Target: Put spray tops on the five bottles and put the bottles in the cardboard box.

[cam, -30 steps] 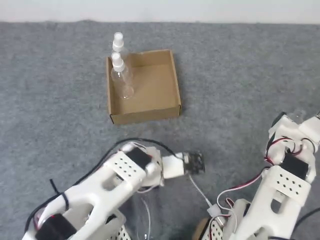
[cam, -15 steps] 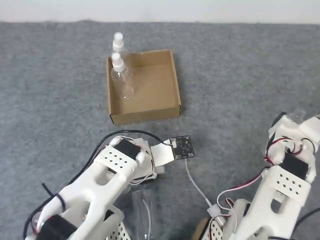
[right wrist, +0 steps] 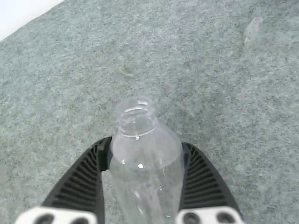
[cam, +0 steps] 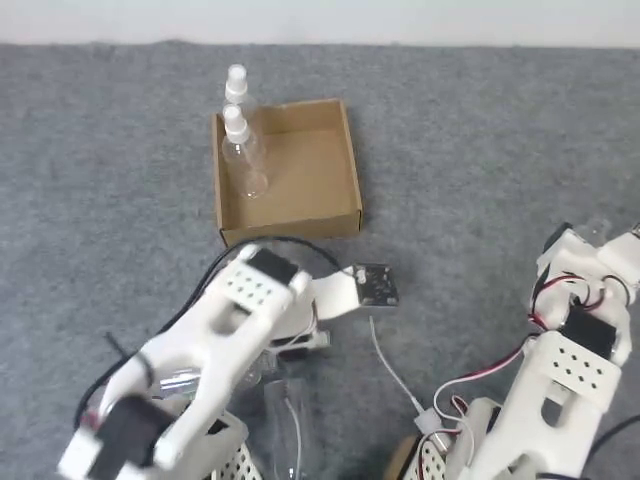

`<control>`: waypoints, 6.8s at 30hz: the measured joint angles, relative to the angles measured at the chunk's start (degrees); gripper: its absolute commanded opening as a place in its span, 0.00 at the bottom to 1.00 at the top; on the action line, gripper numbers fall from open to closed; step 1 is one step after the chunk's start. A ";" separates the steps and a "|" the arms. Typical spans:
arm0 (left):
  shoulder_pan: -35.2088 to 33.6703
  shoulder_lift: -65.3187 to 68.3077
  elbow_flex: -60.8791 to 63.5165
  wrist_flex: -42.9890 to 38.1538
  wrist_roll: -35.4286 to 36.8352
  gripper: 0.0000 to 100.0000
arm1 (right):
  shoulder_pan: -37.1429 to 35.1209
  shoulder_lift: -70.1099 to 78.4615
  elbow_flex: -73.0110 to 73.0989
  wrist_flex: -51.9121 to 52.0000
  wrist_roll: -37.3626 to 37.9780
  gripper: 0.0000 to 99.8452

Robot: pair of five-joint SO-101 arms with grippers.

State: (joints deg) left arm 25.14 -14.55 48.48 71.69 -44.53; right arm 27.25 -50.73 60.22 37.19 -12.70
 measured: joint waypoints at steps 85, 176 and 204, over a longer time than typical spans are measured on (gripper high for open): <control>0.09 -61.10 -4.84 12.66 49.49 0.01 | -14.24 -0.09 1.85 -0.09 0.00 0.01; -20.31 -88.97 15.74 -18.73 95.91 0.01 | -49.93 -51.96 29.10 3.08 20.75 0.01; -30.95 -88.97 22.33 -19.08 104.62 0.01 | -65.93 -51.96 34.11 3.08 26.46 0.01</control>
State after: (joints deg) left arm -5.80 -103.52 70.81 52.62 60.09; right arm -38.68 -102.68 94.33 40.26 13.76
